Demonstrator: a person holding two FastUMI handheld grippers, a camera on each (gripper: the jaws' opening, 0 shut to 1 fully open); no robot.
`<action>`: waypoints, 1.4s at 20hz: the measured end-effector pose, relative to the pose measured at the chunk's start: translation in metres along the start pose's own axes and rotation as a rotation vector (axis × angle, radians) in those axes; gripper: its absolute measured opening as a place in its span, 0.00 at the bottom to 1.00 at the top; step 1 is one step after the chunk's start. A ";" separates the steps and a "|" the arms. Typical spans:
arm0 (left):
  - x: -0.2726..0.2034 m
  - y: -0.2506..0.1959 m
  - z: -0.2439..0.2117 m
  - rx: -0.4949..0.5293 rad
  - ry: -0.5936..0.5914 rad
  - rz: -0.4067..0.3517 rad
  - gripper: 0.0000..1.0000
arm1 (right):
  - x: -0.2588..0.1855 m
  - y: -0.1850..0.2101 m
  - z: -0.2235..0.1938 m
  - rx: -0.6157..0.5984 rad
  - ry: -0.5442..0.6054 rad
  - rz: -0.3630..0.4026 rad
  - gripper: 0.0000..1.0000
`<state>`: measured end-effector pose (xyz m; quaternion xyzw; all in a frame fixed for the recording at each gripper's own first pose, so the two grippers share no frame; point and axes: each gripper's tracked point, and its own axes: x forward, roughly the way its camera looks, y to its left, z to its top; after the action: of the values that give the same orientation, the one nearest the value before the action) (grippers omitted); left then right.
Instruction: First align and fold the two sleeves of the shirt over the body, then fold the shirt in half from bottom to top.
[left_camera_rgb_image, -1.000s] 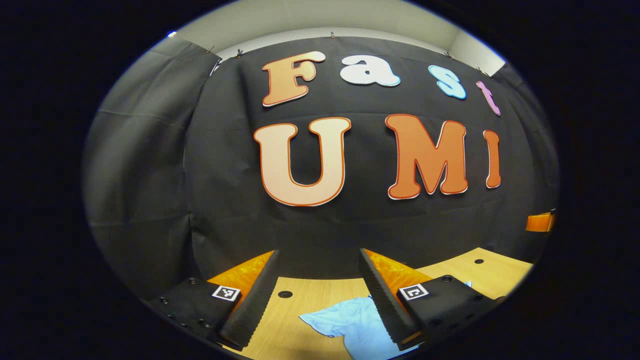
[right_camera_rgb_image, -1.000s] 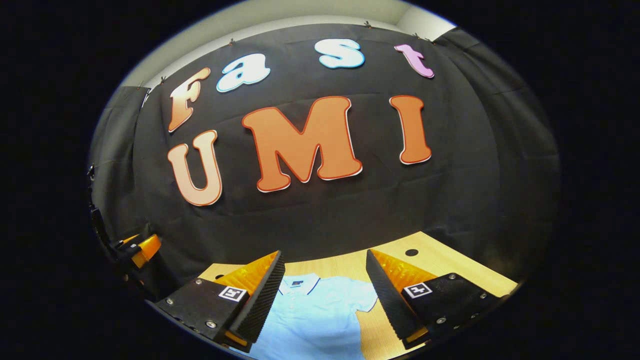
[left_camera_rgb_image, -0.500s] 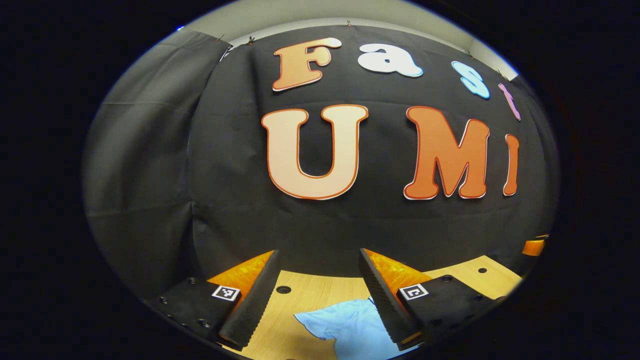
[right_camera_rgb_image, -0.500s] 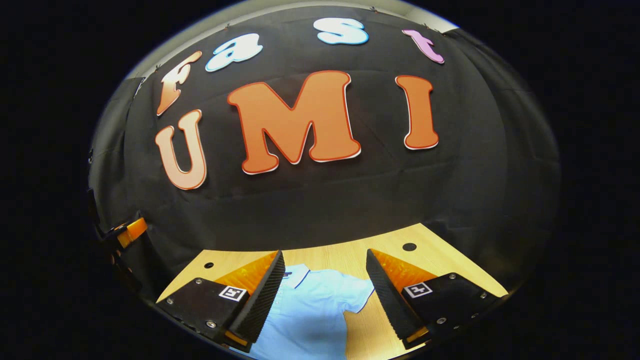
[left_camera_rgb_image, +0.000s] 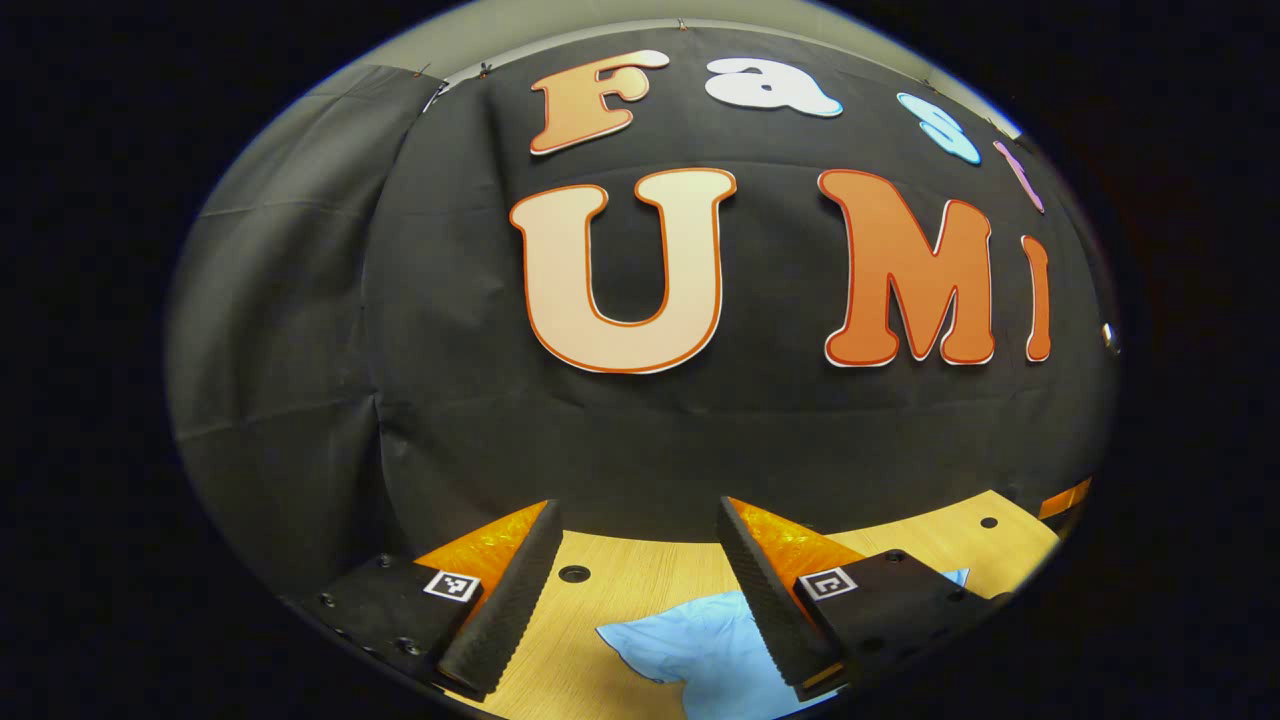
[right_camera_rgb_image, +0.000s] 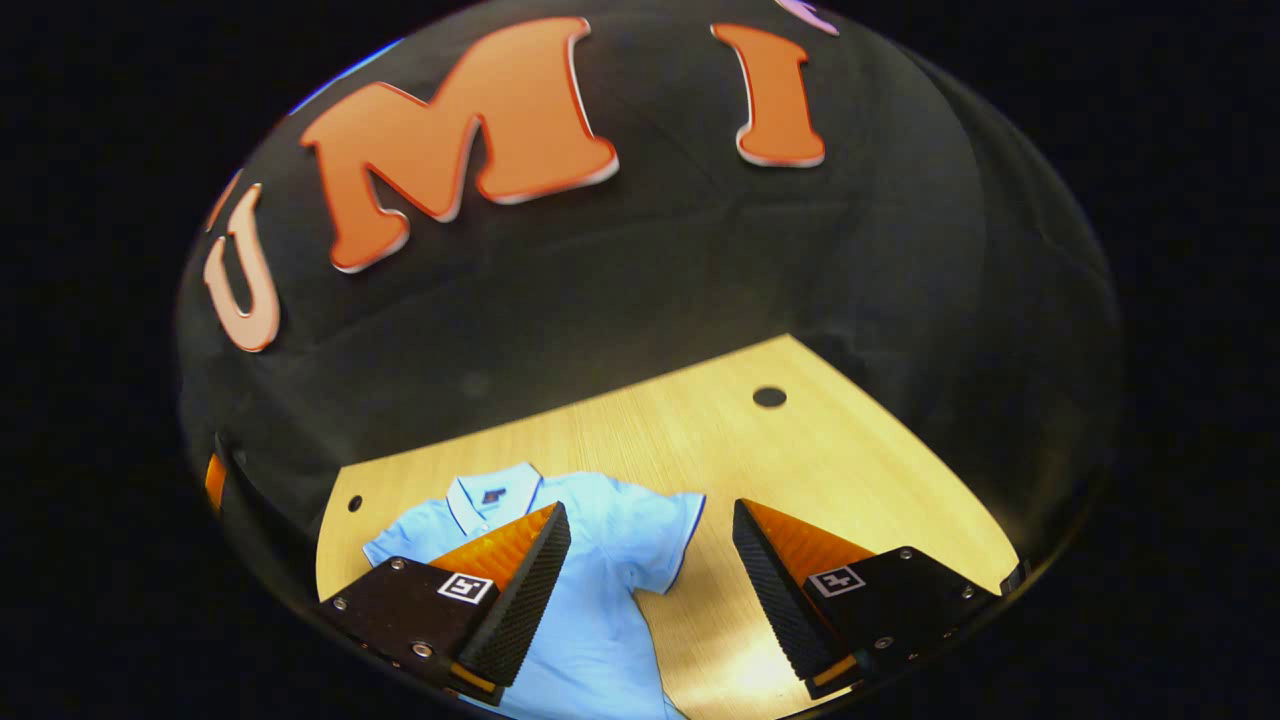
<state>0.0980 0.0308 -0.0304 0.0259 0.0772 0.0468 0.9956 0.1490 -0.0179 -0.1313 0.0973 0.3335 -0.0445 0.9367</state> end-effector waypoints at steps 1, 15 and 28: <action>0.004 0.000 -0.005 0.001 0.009 -0.008 0.99 | 0.018 -0.003 -0.007 -0.003 0.053 -0.013 0.98; 0.029 0.032 -0.045 -0.008 0.108 -0.013 1.00 | 0.155 -0.032 -0.097 -0.049 0.510 -0.207 0.99; 0.028 0.057 -0.068 0.002 0.159 0.024 1.00 | 0.165 -0.026 -0.110 -0.040 0.556 -0.211 0.92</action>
<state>0.1102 0.0933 -0.0980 0.0239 0.1558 0.0608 0.9856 0.2052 -0.0229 -0.3238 0.0521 0.5864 -0.1067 0.8013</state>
